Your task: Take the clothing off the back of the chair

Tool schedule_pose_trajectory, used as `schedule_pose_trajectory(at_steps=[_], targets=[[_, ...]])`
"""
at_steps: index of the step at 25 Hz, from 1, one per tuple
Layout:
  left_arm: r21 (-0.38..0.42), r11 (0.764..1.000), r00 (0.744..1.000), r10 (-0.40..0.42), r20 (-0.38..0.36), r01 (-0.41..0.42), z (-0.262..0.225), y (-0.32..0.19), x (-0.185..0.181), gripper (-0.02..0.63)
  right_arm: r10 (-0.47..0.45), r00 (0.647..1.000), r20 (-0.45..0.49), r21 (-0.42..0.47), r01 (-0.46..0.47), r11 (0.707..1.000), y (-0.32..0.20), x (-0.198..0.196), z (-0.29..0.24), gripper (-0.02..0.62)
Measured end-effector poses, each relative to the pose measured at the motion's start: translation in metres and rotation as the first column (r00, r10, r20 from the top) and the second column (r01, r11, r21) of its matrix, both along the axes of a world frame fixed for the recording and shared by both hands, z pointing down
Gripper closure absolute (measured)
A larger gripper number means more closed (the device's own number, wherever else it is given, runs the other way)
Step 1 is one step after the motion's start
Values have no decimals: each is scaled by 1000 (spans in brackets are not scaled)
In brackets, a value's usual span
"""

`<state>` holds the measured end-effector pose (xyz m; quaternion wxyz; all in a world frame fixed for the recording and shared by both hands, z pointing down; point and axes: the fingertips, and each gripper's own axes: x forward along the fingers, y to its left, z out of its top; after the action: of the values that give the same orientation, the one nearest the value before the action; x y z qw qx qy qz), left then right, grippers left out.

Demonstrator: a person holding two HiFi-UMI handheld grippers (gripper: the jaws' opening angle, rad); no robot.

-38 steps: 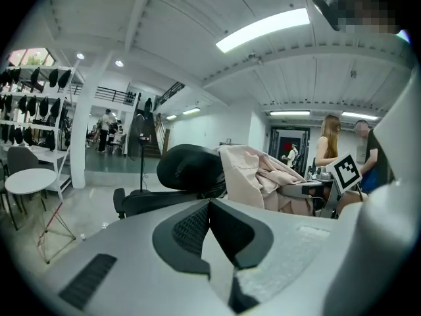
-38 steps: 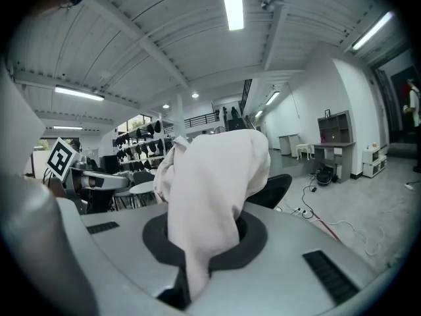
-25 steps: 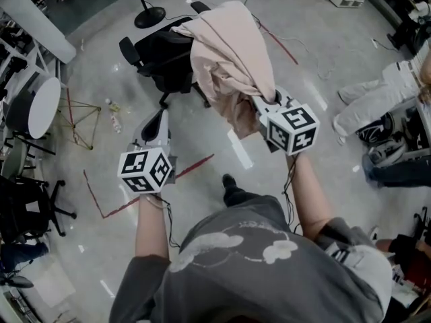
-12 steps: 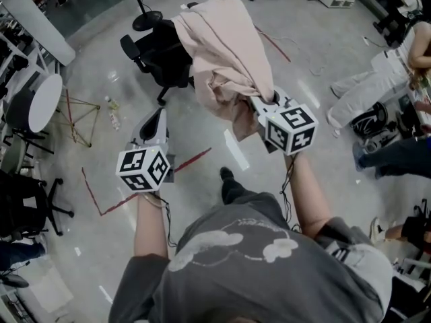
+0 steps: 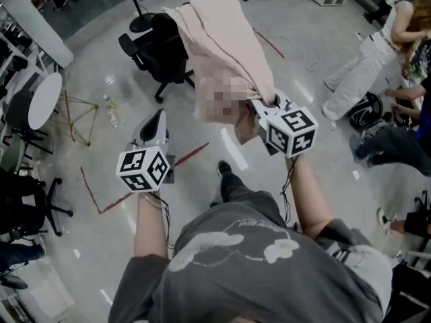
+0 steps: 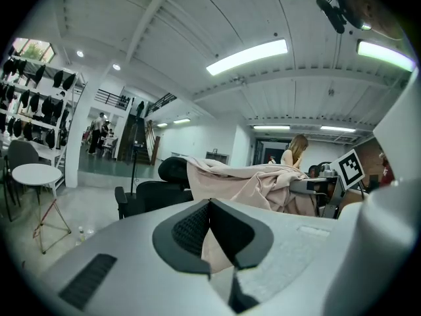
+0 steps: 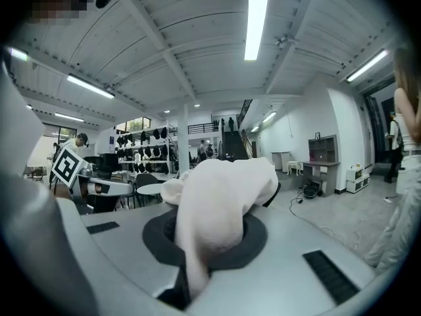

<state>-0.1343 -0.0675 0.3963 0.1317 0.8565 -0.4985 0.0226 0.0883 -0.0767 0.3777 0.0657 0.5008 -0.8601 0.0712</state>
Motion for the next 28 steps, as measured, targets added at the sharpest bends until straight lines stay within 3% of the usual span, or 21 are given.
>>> schedule_pose_trajectory(at_steps=[13, 22, 28], targets=[[-20, 999, 999, 47, -8, -47, 10, 43, 9, 606, 23, 1000, -5, -58, -23, 998, 55, 2, 20, 584], [-53, 997, 998, 58, -18, -59, 25, 58, 12, 606, 38, 998, -42, -190, -45, 981, 70, 9, 71, 584], [-60, 997, 999, 53, 8, -52, 33, 66, 15, 606, 39, 999, -36, -175, -45, 984, 76, 12, 70, 584]])
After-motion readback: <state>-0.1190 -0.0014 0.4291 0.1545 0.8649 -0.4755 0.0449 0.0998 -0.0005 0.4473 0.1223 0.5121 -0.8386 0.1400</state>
